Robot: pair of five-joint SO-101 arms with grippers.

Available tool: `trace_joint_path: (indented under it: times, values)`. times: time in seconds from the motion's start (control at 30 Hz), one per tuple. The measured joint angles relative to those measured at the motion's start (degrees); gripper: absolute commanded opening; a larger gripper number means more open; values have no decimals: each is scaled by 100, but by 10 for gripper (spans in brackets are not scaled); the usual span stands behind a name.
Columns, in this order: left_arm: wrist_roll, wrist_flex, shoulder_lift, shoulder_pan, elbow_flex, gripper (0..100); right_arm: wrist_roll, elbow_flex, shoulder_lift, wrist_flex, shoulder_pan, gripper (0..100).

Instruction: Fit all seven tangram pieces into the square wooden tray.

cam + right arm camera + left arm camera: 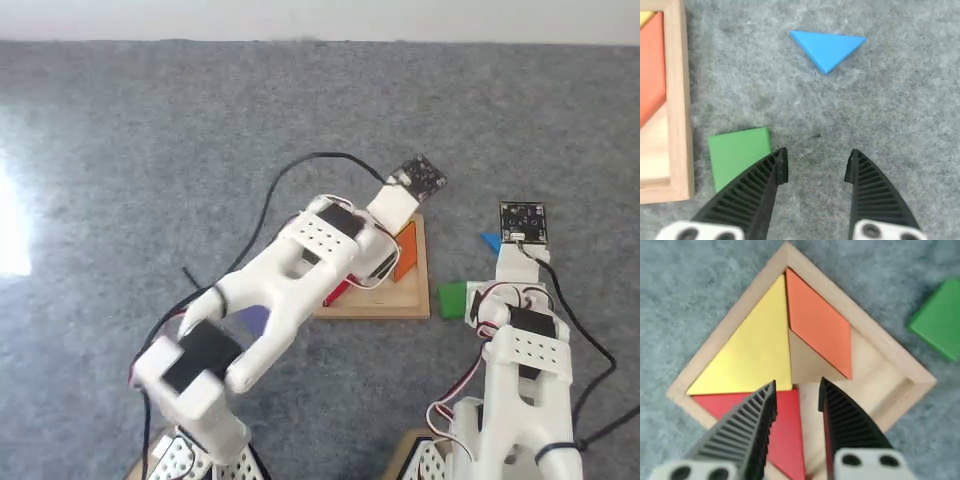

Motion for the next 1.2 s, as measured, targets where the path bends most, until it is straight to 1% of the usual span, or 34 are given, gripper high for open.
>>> trace_joint_path:
  times: [0.13,0.27,0.4,0.57,0.63,0.73,0.97,1.2]
  values:
    - [0,624,-1037,-62,0,130,0,0,0,0,-9,202]
    - [0,949,-2207,-589,308,130,0,0,0,0,-9,202]
    - [9,844,-2989,-1547,1257,130,0,0,0,0,-105,202]
    - [0,264,-3191,-2505,2611,130,123,9,0,0,-527,202]
    - [167,149,-3218,-2813,2884,130,202,9,0,0,-703,202]
    - [448,79,-3244,-3235,2919,130,220,9,0,0,-835,202]
    - [580,-35,-3262,-3367,2963,130,281,44,0,0,-932,202]
    - [738,-853,-3262,-3341,3499,130,343,44,0,176,-1442,205]
